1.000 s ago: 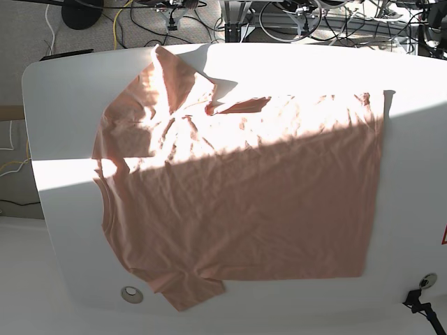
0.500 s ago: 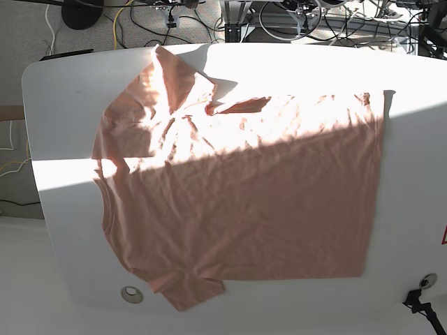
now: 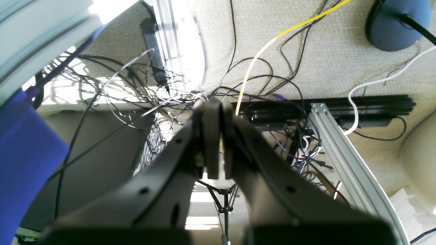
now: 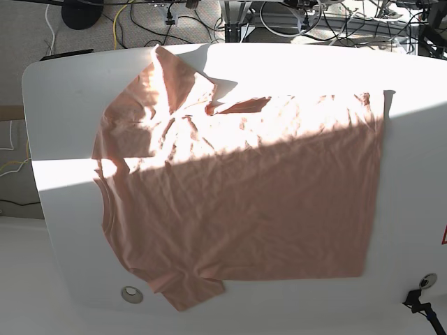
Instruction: Fold the T-shirt properly
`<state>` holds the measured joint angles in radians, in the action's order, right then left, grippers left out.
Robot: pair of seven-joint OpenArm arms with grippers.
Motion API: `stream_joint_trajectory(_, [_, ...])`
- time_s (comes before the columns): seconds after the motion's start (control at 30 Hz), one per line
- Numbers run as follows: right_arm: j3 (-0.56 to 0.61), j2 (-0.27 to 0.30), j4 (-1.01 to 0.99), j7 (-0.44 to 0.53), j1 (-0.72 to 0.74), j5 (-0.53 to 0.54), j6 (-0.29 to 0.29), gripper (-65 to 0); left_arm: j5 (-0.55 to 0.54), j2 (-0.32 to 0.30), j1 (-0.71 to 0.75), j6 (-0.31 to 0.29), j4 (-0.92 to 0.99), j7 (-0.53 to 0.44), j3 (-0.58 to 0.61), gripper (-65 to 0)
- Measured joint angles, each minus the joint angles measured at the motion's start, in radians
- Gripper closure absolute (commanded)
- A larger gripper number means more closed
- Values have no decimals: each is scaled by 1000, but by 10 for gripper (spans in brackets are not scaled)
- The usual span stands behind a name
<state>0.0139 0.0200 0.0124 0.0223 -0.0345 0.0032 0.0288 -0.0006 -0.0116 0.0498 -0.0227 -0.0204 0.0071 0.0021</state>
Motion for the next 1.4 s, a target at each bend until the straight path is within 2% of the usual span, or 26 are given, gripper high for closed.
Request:
stream_joint_trajectory(0.1, [0, 0, 1, 0, -5, 0, 0, -8, 0, 0, 21, 0, -11, -1, 0, -33])
stream_joint_trajectory(0.2, [0, 0, 48, 40, -53, 0, 0, -8, -2, 0, 95, 0, -118, -3, 0, -33])
stream_joint_trajectory(0.7, [-1, 5, 696, 29, -466, -4, 0, -8, -3, -42, 465, -9, -703, 6, 1, -34])
stream_joint_trajectory(0.83, [2, 19, 890, -39, -584, -1, 5, -8, -2, -48, 563, 2, -849, 12, 1, -34])
stream_joint_trajectory(0.97, [-2, 39, 1077, -45, -685, -1, -3, -8, -3, -47, 644, -1, -953, 13, 1, -34])
stream_joint_trajectory(1.07, [-2, 38, 1189, -41, -757, 0, -3, -8, -3, -49, 701, -3, -1022, 10, 1, -34])
stream_joint_trajectory(1.2, [0, 36, 1329, -95, -858, 0, 2, -8, -3, -50, 794, 0, -1156, 11, 1, -34])
stream_joint_trajectory(1.4, [-2, 39, 1547, -98, -985, 0, -3, -8, -3, -47, 934, 0, -1375, 15, 1, -34])
